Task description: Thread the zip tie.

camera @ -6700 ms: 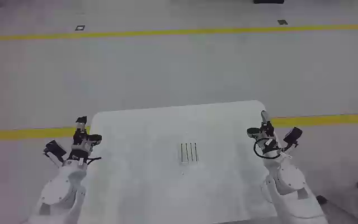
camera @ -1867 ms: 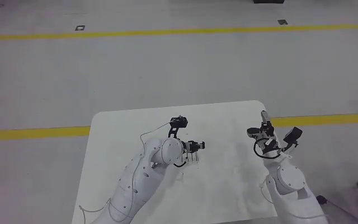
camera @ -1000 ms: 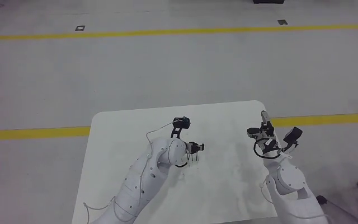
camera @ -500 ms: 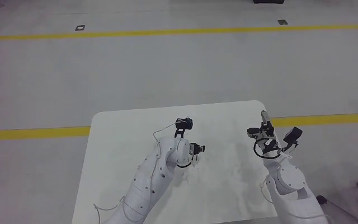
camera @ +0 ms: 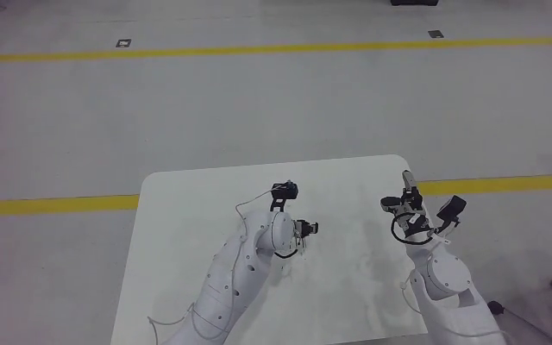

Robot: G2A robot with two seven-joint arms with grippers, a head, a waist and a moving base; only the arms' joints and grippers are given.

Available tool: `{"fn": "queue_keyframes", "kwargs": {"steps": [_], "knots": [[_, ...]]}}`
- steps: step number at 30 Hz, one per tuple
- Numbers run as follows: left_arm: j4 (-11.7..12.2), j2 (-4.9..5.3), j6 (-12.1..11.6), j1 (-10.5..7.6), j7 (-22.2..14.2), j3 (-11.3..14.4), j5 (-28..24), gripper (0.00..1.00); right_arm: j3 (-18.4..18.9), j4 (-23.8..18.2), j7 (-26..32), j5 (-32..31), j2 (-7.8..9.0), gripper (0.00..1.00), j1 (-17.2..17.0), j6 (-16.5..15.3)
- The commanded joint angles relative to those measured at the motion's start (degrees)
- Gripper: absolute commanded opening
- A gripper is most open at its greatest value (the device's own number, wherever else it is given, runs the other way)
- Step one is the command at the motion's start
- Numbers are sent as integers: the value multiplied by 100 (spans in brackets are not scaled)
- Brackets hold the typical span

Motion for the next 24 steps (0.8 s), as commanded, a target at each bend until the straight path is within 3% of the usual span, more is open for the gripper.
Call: {"fn": "queue_keyframes", "kwargs": {"steps": [1,3,12,20,24], "knots": [[-1,-32,0,12,-44,-34,85,44,0,0,0,0,0,100,0,0],[10,-59,0,19,-85,-51,228,38,0,0,0,0,0,100,0,0],[232,-200,0,65,-69,-98,656,36,0,0,0,0,0,100,0,0],[381,-319,0,77,-5,-138,927,18,0,0,0,0,0,100,0,0],[472,-378,0,70,9,-152,1054,18,0,0,0,0,0,100,0,0]]}}
